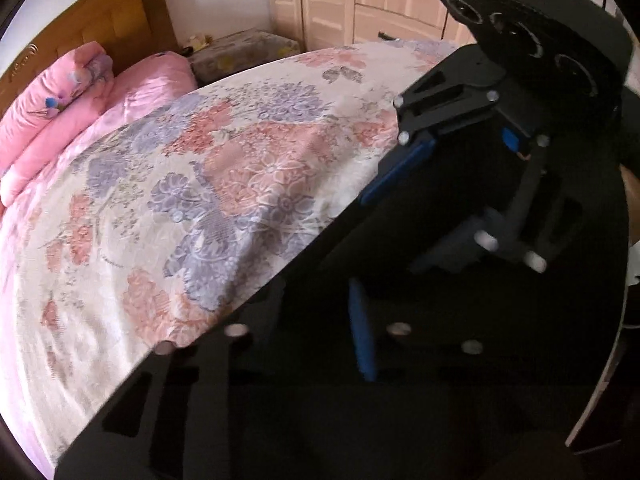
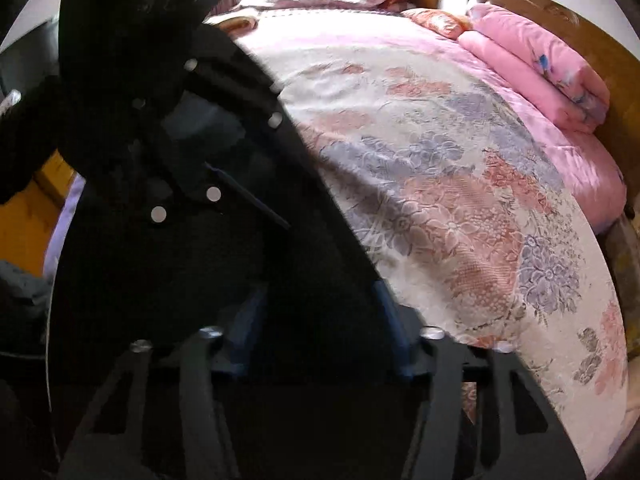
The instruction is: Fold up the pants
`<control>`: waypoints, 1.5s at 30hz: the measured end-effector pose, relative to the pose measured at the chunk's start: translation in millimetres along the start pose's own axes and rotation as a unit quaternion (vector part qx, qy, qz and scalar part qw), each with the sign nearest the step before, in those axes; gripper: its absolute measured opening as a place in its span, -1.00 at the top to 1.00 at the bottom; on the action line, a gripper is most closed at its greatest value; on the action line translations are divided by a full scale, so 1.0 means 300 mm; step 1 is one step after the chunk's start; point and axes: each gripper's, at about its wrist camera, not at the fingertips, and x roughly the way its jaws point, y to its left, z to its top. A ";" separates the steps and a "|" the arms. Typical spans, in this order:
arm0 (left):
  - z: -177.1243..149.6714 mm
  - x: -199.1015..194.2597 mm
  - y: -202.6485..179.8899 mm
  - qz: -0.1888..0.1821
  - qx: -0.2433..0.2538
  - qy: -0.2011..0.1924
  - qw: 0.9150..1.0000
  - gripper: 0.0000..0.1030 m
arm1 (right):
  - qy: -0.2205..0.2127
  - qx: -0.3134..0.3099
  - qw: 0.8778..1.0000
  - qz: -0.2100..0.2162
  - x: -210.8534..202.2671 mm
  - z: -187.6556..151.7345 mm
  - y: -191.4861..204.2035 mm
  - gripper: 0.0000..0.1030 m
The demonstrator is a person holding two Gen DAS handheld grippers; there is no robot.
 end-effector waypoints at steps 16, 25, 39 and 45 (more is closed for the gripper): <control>0.030 0.022 -0.012 0.122 0.007 -0.009 0.992 0.38 | -0.031 0.045 0.997 -0.054 0.003 -0.004 -0.038 0.73; -0.187 -0.254 0.102 0.088 -0.208 -0.090 0.970 -0.96 | -0.069 0.169 0.981 -0.062 -0.214 -0.145 -0.061 0.72; -0.451 -0.349 0.358 0.157 -0.388 -0.086 0.904 -0.95 | -0.051 0.224 0.968 -0.101 -0.272 -0.234 0.078 -0.87; -0.566 -0.275 0.437 0.161 -0.403 -0.079 0.897 -0.95 | 0.005 0.278 0.950 -0.140 -0.216 -0.351 0.033 -0.90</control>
